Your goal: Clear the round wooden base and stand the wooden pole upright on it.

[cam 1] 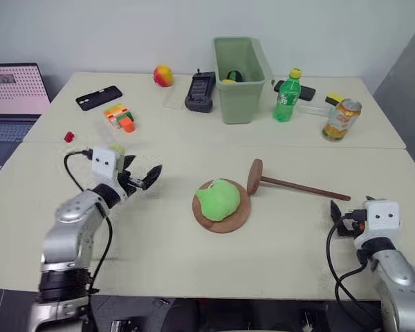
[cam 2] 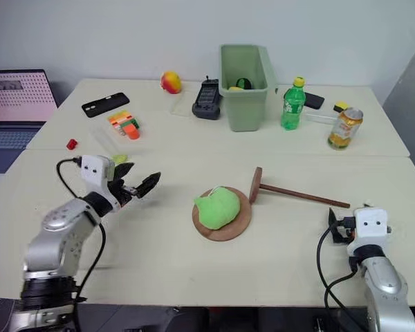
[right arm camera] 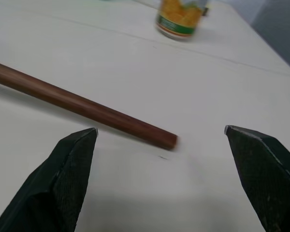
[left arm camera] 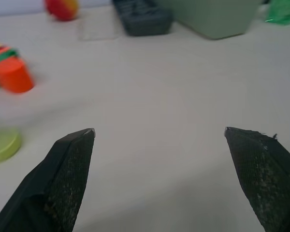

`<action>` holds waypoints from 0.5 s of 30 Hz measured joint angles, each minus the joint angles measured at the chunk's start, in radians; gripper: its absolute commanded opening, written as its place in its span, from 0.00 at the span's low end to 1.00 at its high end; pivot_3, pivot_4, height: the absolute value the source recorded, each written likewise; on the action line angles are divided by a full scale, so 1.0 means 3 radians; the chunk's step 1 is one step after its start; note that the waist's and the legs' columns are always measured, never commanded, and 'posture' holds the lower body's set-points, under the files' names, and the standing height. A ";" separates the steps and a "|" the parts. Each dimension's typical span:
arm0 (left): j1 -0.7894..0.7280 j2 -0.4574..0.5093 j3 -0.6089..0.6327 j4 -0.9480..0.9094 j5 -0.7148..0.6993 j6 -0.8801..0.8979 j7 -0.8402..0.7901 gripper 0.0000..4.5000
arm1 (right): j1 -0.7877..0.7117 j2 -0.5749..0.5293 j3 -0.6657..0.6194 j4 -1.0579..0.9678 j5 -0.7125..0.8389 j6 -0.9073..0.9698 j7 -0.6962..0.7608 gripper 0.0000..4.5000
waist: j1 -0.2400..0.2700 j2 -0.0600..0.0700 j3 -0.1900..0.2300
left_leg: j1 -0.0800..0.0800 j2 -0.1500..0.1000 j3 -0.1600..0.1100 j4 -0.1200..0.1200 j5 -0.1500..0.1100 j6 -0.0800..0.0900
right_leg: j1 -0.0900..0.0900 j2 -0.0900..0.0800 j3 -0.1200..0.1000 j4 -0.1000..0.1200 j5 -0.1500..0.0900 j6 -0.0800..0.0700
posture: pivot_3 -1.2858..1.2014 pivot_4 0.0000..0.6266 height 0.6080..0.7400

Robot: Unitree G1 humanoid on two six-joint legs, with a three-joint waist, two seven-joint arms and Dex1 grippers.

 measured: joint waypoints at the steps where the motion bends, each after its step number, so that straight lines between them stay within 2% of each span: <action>1: -0.0075 0.0115 -0.0079 -0.0073 -0.0126 0.0173 -0.0222 1.00 | 0.0090 -0.0069 0.0008 -0.0168 0.0319 0.0149 0.0246 0.98 | 0.0006 -0.0001 0.0003 | 0.0003 -0.0001 0.0000 0.0002 -0.0001 0.0002 | 0.0005 0.0000 0.0000 0.0002 -0.0001 0.0000 | 0.52 0.24 1.00; 3: -0.0327 0.0525 -0.0370 -0.0299 -0.0405 0.0530 -0.0872 1.00 | 0.0347 -0.0514 0.0067 -0.0727 0.1222 0.0562 0.0915 0.98 | 0.0014 0.0004 0.0015 | 0.0004 -0.0003 -0.0007 0.0000 -0.0002 0.0004 | 0.0013 0.0012 -0.0009 -0.0005 -0.0001 0.0000 | 0.52 0.24 1.00; 6: -0.0673 0.0547 -0.0638 -0.0396 -0.0489 0.0570 -0.1261 1.00 | 0.0195 -0.0731 0.0072 -0.0892 0.1651 0.0768 0.1194 0.98 | 0.0006 0.0001 0.0016 | 0.0036 -0.0007 0.0000 0.0000 -0.0003 0.0006 | 0.0046 0.0011 -0.0001 -0.0013 -0.0001 0.0001 | 0.52 0.24 1.00; 9: -0.0960 0.0483 -0.1046 -0.0332 -0.0428 0.0502 -0.1623 1.00 | 0.0055 -0.0975 0.0160 -0.0931 0.1799 0.0881 0.1447 0.98 | -0.0001 0.0000 0.0016 | 0.0038 -0.0023 0.0000 0.0000 -0.0004 0.0007 | 0.0046 0.0017 -0.0001 -0.0014 -0.0001 0.0001 | 0.52 0.24 1.00; 13: -0.1125 0.0321 -0.1446 -0.0031 -0.0180 0.0251 -0.1911 1.00 | 0.0025 -0.1037 0.0344 -0.0903 0.1775 0.0876 0.1574 0.98 | -0.0001 -0.0002 0.0018 | 0.0029 -0.0011 -0.0001 0.0000 -0.0006 0.0011 | 0.0036 0.0033 -0.0001 -0.0015 -0.0001 0.0001 | 0.52 0.24 1.00; 15: -0.1153 0.0289 -0.1684 0.0165 0.0072 -0.0074 -0.2086 1.00 | 0.0063 -0.0998 0.0383 -0.0897 0.1731 0.0820 0.1576 0.98 | -0.0008 -0.0002 0.0018 | 0.0029 -0.0006 0.0000 -0.0002 -0.0007 0.0012 | 0.0034 0.0035 0.0001 -0.0017 -0.0001 0.0001 | 0.52 0.24 1.00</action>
